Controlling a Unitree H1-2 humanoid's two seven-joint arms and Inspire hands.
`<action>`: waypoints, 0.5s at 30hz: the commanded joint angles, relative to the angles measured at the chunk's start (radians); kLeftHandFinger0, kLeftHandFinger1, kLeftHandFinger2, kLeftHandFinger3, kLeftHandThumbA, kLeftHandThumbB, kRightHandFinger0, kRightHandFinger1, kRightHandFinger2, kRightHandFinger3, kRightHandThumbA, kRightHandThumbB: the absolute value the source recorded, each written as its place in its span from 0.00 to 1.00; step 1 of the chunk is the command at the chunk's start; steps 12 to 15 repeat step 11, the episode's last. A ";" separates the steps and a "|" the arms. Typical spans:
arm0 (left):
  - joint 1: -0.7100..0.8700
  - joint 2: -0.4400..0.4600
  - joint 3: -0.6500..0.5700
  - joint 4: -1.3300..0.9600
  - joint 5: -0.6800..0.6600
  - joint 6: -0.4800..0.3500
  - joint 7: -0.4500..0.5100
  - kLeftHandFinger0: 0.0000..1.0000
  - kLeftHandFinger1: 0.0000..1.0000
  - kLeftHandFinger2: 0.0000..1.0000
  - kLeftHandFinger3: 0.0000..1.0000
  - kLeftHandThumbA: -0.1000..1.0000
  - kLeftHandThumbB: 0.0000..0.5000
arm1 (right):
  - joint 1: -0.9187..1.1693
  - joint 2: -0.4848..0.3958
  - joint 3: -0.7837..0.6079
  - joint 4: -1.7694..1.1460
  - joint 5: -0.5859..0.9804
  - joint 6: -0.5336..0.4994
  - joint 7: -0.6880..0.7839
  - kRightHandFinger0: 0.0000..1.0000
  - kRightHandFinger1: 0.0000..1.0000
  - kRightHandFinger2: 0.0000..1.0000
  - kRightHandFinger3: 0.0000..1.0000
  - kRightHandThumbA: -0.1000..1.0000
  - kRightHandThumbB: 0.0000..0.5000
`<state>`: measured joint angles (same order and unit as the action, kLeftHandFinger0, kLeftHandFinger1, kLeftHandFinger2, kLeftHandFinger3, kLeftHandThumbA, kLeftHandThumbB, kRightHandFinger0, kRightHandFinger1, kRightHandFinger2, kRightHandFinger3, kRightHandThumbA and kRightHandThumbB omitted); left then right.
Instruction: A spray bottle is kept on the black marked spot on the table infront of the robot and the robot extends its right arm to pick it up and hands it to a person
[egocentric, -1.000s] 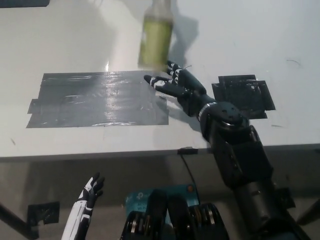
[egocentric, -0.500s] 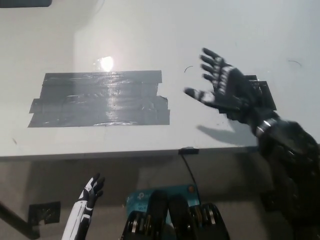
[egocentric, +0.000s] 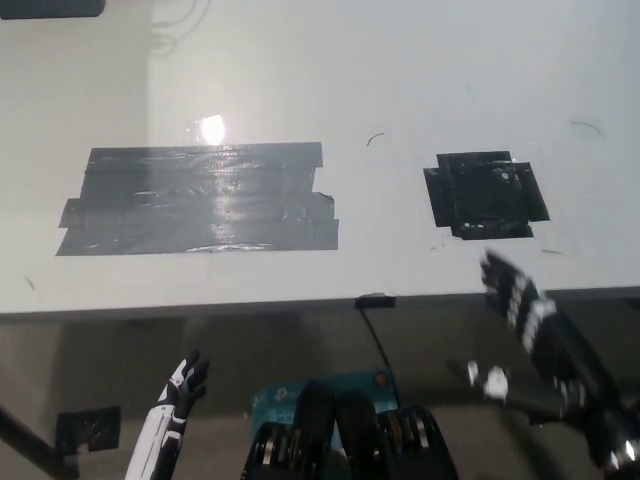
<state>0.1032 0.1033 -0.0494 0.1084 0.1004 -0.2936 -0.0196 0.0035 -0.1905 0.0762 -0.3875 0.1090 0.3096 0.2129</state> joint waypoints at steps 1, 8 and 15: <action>0.005 0.007 0.001 -0.012 0.002 -0.028 -0.002 1.00 1.00 1.00 1.00 1.00 0.74 | 0.072 0.015 0.008 0.111 -0.102 -0.312 -0.046 1.00 1.00 1.00 1.00 0.91 0.64; -0.006 0.006 0.002 -0.004 0.001 -0.031 -0.001 1.00 1.00 1.00 1.00 1.00 0.73 | 0.061 0.025 0.003 0.275 -0.109 -0.369 -0.056 1.00 1.00 1.00 1.00 0.91 0.69; -0.011 0.007 0.002 0.000 -0.002 -0.034 -0.004 1.00 1.00 1.00 1.00 1.00 0.73 | 0.057 0.022 0.004 0.296 -0.113 -0.367 -0.055 1.00 1.00 1.00 1.00 0.91 0.68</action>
